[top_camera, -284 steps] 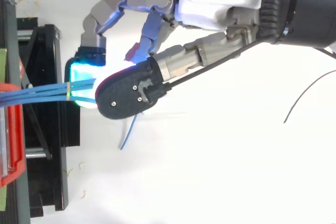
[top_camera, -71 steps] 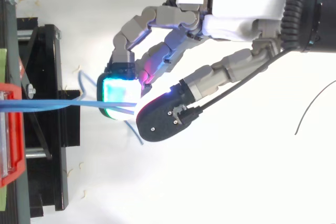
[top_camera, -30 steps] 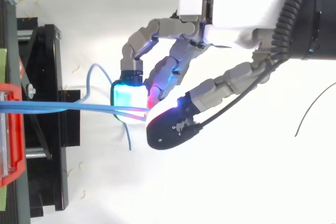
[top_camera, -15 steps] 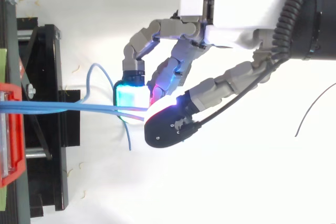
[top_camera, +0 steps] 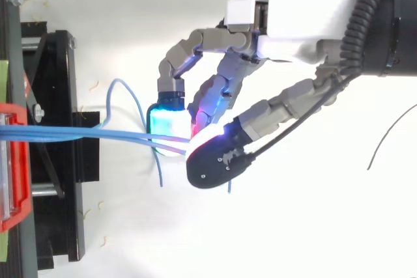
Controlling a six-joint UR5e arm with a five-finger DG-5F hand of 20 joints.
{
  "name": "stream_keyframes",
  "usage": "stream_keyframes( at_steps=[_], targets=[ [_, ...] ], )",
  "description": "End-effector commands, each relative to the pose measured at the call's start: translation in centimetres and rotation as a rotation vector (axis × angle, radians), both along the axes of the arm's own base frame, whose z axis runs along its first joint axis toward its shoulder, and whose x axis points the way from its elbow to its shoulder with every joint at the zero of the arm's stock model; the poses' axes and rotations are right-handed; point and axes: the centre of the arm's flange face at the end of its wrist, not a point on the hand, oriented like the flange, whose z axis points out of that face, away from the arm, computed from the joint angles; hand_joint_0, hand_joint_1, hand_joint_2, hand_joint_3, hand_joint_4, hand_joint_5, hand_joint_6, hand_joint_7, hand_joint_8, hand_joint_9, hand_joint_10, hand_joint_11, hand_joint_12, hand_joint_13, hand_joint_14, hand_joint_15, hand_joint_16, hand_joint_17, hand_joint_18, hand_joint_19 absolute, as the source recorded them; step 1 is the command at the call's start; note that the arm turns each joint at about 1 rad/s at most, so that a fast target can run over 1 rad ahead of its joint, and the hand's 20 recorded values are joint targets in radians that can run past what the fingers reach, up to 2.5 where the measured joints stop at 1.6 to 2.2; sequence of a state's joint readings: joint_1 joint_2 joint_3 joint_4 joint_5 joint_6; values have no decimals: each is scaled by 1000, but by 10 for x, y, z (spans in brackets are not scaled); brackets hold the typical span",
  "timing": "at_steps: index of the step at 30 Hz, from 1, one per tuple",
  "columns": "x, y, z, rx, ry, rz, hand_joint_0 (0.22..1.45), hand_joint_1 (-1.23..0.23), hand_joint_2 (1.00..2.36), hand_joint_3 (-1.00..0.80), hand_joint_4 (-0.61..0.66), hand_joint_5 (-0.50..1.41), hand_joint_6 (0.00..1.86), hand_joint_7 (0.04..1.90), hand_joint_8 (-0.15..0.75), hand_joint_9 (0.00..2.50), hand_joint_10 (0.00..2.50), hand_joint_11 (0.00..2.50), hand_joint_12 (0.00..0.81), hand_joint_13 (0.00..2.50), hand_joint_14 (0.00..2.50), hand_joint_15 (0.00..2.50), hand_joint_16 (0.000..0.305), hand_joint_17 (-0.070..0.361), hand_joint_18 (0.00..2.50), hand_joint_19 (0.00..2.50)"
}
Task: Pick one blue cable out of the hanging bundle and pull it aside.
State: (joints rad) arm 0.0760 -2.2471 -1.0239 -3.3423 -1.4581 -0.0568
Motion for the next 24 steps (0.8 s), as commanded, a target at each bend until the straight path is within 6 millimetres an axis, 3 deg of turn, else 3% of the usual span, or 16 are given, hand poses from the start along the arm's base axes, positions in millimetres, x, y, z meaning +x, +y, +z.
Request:
stream_keyframes(
  at_steps=[1,4,9,14,15,19,24],
  targets=[
    [0,-1,1,0,-2,0,709,-995,1019,-197,87,-42,920,937,246,1061,21,445,375,746,20,425,50,114,692,587],
    [0,0,2,1,-3,1,758,-1007,1018,-220,51,-45,922,952,243,1063,20,450,371,745,18,431,50,113,686,592],
    [-3,-1,11,1,-11,0,735,-1002,1000,-500,23,-34,912,962,236,1123,19,426,365,763,18,420,50,113,716,598],
    [-4,0,10,1,0,3,618,-906,1000,-500,13,-15,895,939,202,1179,17,366,355,800,19,424,49,110,729,622],
    [-5,-1,10,1,1,1,593,-799,1000,-500,-9,-9,879,990,186,1212,15,321,348,809,17,403,48,109,735,626],
    [-5,-1,9,0,4,1,592,-652,1002,-471,-51,-1,842,933,146,1213,11,236,336,793,16,386,48,107,707,639],
    [-5,-1,10,1,3,1,589,-622,1007,-407,-18,6,785,1006,157,1169,13,232,342,748,16,381,48,109,648,648]
  ],
)
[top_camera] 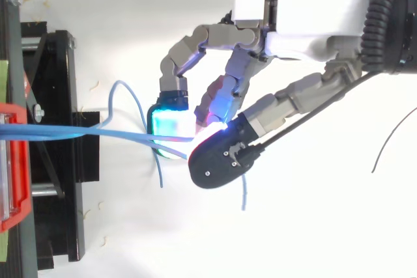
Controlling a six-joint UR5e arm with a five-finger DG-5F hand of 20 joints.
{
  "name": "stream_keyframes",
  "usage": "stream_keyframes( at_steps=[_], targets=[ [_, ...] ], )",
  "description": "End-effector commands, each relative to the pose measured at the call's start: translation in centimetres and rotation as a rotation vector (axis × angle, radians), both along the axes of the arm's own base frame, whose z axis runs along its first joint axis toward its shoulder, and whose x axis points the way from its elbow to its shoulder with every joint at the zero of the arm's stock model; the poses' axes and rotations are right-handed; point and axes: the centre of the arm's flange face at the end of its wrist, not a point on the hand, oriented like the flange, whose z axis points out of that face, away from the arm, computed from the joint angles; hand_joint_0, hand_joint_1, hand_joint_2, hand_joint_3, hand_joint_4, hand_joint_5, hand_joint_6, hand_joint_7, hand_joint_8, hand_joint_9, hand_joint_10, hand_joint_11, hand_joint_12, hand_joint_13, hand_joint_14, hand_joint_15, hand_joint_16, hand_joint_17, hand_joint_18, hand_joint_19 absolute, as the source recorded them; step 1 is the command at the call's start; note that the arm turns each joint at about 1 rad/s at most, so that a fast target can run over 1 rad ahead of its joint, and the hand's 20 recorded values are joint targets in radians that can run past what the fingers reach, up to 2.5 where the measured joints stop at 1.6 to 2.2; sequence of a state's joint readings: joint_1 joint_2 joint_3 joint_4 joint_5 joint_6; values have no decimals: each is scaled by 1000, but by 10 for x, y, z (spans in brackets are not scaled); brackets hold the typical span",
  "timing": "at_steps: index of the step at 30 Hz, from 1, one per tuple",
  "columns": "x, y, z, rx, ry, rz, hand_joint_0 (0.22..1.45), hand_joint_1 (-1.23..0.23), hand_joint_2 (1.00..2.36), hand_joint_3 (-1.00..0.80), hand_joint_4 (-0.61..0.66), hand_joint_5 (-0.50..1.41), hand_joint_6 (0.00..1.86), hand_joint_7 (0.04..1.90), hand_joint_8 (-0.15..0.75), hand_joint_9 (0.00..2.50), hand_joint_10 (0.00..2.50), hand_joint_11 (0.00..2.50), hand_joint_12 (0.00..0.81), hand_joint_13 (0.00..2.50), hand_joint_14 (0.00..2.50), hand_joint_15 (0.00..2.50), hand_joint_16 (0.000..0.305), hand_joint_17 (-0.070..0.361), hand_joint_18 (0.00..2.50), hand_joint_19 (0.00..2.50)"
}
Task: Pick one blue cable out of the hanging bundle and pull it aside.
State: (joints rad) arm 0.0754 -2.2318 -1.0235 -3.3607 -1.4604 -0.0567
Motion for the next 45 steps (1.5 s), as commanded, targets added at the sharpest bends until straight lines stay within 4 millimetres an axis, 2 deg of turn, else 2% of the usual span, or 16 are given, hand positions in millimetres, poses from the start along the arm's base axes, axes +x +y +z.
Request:
stream_keyframes(
  at_steps=[1,2,4,6,7,10,12,19,27,35,39,43,45],
  targets=[
    [0,0,-1,0,3,0,590,-630,1008,-375,-4,1,783,1011,164,1153,11,231,348,744,17,387,49,110,655,652],
    [0,0,0,0,2,0,581,-667,1010,-268,22,-6,793,1020,215,1146,11,252,388,767,16,377,57,128,714,600],
    [-1,0,1,0,2,1,577,-720,1009,-204,32,-8,804,1032,248,1161,12,276,414,782,14,373,61,137,748,581],
    [-2,0,5,1,0,3,572,-740,1008,-176,40,-10,812,1029,262,1163,12,287,421,787,14,377,63,141,759,575],
    [-2,0,5,1,0,3,567,-798,1007,-137,42,-12,832,1012,280,1141,14,333,440,790,14,384,66,149,777,558],
    [-3,1,8,1,-4,4,568,-808,1007,-136,62,-19,848,995,284,1120,17,360,439,773,17,390,66,148,763,564],
    [-3,0,8,1,-3,3,578,-834,1008,-195,82,-29,864,954,272,1101,16,383,429,760,17,396,63,143,736,584],
    [-3,0,8,-2,-4,4,526,-698,1007,-400,42,-29,861,968,238,1097,17,388,393,718,17,426,55,124,639,635],
    [-3,0,8,-2,-1,4,495,-663,1002,-455,35,-26,857,966,242,1108,17,391,402,718,17,419,57,127,640,634],
    [-3,1,8,-3,-3,6,590,-815,1013,-265,32,-20,866,996,245,1139,19,393,387,760,17,416,55,124,696,619],
    [-4,0,7,-4,0,3,588,-873,1014,-147,18,-5,871,978,256,1211,16,377,400,844,18,431,59,132,778,597],
    [-5,1,7,-4,11,6,579,-876,1013,-103,-10,1,871,974,253,1249,15,357,407,873,16,422,61,137,816,587],
    [-6,0,6,-5,19,4,582,-826,1007,-127,-34,5,865,975,264,1267,15,349,423,888,16,423,65,146,836,580]
  ],
)
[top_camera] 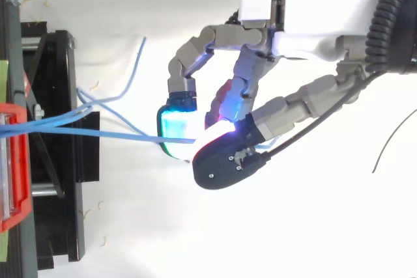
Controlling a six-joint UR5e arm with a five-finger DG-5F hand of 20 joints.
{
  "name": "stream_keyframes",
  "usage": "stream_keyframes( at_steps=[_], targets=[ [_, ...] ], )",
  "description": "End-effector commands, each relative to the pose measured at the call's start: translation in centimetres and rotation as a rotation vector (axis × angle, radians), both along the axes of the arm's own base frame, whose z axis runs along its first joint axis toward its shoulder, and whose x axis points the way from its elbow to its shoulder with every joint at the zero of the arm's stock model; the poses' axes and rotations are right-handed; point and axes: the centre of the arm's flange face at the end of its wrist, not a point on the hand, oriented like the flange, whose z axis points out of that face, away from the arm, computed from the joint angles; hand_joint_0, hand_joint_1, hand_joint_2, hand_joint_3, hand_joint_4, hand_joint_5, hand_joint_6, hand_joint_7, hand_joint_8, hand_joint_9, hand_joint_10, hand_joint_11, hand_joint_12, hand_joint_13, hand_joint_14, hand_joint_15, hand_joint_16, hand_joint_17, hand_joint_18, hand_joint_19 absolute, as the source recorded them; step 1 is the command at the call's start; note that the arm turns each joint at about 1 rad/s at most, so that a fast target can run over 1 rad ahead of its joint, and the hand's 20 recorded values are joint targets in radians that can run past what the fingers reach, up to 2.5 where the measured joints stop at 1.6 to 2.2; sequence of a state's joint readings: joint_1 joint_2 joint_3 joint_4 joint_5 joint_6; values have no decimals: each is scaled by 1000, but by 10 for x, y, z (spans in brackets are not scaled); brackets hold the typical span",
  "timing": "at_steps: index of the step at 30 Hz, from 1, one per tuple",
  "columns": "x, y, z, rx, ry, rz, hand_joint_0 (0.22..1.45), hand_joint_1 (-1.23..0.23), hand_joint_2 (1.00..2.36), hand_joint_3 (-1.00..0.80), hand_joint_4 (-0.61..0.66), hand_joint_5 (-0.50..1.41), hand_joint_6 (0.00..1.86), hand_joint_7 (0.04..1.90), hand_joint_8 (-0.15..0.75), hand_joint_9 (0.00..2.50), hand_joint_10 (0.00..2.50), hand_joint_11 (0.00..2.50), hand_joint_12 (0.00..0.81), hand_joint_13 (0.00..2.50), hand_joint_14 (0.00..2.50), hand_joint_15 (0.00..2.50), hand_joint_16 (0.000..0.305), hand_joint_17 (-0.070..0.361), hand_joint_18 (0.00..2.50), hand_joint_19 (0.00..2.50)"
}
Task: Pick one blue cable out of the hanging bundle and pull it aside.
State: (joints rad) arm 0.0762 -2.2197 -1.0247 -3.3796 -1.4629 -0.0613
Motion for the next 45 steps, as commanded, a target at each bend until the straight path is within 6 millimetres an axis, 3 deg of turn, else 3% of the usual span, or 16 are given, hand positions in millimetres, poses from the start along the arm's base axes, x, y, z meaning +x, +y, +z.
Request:
stream_keyframes(
  at_steps=[1,6,9,12,18,33,40,45],
  targets=[
    [-1,-1,-1,-1,10,-1,578,-792,1008,-197,-20,-4,860,978,254,1232,15,348,420,853,17,424,63,142,784,596],
    [-2,0,-1,-1,14,1,498,-721,1004,-439,8,-20,859,964,230,1167,17,383,391,779,20,441,55,124,674,648],
    [-2,0,-1,-2,14,2,479,-685,1002,-466,9,-19,856,967,234,1169,16,369,397,779,19,436,57,128,684,641],
    [-2,0,-1,-2,14,2,545,-664,1008,-329,12,-14,852,994,246,1192,18,361,410,799,17,431,60,135,706,623],
    [-2,1,-1,-2,14,3,568,-820,1004,-42,-7,9,856,1030,291,1331,19,386,431,965,17,458,68,153,921,568],
    [-1,2,-1,-5,14,1,574,-800,1036,-33,-42,16,851,1031,283,1324,15,355,443,951,16,458,69,155,900,565],
    [-1,5,-2,-2,15,8,569,-799,1066,-60,-75,15,831,1057,272,977,3,63,445,672,9,248,66,150,664,383],
    [-1,6,-1,8,11,19,584,-801,1015,-58,-70,11,825,1036,263,846,0,0,441,564,6,166,67,151,557,301]
  ],
)
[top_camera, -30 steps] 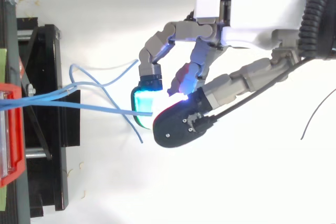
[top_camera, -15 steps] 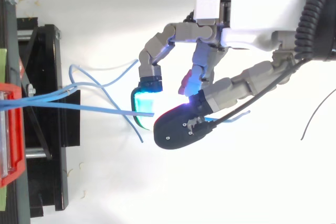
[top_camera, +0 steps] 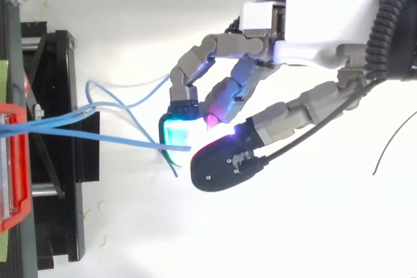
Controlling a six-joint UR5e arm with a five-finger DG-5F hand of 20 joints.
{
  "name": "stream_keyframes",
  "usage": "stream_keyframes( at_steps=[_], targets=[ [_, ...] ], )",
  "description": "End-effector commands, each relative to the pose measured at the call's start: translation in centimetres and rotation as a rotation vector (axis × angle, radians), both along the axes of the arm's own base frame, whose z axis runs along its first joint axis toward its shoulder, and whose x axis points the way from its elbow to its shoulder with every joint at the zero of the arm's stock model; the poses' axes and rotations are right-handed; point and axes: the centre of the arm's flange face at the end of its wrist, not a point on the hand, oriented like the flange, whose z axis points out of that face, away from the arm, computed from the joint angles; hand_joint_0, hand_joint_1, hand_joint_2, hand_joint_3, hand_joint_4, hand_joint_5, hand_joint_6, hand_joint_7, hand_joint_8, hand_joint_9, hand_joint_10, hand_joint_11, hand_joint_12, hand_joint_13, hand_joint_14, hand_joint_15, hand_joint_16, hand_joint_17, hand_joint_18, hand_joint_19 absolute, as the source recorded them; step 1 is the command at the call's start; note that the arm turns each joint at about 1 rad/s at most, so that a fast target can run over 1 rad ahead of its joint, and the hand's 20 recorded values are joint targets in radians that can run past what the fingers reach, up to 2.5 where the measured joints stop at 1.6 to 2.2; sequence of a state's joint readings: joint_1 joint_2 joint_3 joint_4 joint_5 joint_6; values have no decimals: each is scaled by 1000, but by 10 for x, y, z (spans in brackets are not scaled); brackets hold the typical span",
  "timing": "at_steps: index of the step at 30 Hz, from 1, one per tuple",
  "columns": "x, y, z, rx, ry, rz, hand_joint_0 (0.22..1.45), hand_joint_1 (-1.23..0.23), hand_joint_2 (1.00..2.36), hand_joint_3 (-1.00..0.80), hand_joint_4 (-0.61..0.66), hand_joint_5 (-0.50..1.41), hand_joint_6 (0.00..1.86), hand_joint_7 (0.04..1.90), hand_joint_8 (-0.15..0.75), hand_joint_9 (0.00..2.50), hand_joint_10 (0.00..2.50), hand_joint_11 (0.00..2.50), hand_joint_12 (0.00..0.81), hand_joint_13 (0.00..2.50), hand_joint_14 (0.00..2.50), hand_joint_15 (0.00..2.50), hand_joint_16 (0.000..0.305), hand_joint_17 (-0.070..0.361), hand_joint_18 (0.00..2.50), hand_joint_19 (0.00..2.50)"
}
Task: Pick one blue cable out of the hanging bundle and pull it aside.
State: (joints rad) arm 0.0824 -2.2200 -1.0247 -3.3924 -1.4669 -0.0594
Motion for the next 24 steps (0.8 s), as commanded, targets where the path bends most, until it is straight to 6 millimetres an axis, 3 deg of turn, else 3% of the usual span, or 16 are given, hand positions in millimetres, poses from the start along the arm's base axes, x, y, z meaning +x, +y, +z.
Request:
stream_keyframes(
  at_steps=[1,10,18,24],
  targets=[
    [0,3,0,7,-2,14,586,-801,1014,-60,-72,11,826,1028,266,840,0,0,442,559,6,155,67,151,555,302],
    [1,8,-1,34,-3,31,586,-797,1001,-61,-75,8,825,1034,260,795,0,0,436,538,7,192,67,151,506,330],
    [-3,14,-29,35,-1,42,584,-797,1001,-60,-77,7,826,1031,260,805,0,0,435,548,8,204,68,153,498,347],
    [3,17,-32,39,-47,44,583,-797,1003,-63,-81,7,826,1023,260,806,0,0,434,551,8,205,68,154,495,341]
  ],
)
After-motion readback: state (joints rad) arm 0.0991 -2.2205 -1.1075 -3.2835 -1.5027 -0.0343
